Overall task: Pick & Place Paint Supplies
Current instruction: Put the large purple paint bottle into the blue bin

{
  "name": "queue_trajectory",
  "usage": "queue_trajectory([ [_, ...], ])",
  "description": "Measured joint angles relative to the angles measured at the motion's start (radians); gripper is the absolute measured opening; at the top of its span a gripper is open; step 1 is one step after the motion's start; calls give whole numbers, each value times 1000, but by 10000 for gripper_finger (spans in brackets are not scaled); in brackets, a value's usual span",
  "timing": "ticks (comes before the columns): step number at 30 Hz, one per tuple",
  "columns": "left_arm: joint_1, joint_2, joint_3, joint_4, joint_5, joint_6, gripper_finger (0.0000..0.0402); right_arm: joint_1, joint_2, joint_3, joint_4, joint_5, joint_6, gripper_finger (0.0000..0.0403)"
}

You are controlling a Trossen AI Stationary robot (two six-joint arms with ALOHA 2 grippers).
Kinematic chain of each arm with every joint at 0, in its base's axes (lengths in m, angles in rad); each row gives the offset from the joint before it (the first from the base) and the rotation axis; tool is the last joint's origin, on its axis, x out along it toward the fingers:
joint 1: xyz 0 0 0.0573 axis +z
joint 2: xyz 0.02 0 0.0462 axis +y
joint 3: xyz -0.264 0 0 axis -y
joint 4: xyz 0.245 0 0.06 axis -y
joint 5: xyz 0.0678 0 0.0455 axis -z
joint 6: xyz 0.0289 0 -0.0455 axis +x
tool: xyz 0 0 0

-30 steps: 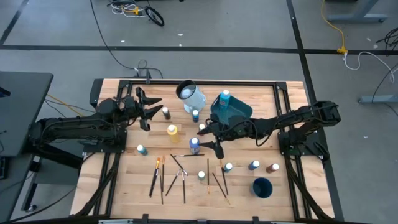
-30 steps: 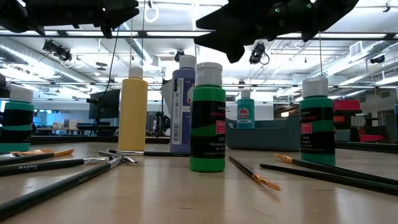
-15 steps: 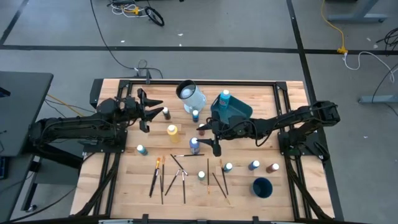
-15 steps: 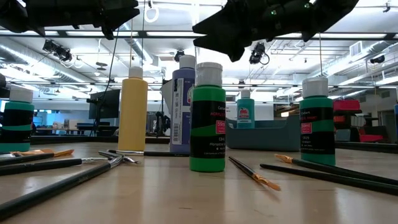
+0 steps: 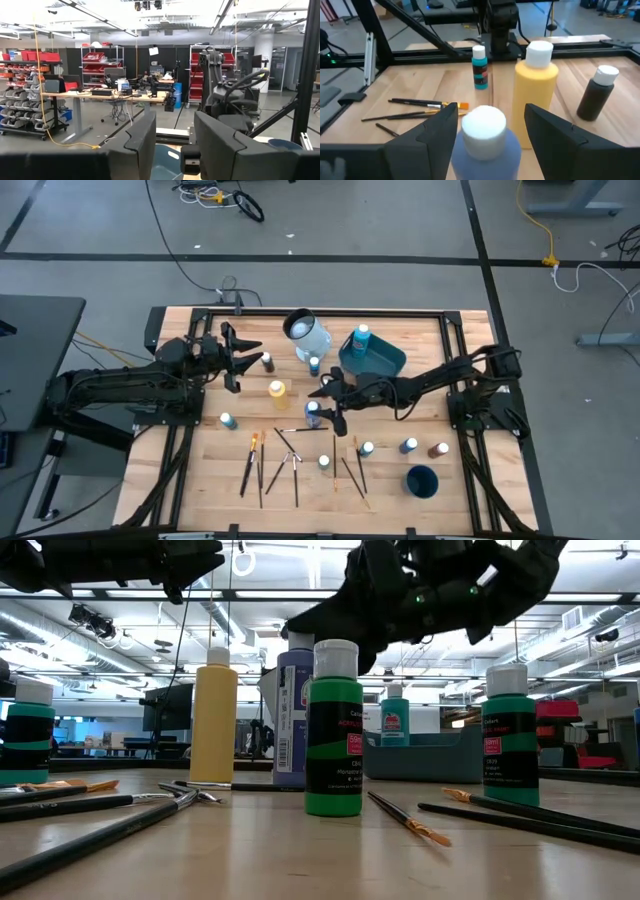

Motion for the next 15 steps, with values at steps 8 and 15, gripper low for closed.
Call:
queue_trajectory([
  [8,0,0,0,-2,0,8,142,-5,22,0,-4,-1,-68,210],
  [15,0,0,0,-3,0,43,142,-6,22,0,0,0,-53,126],
])
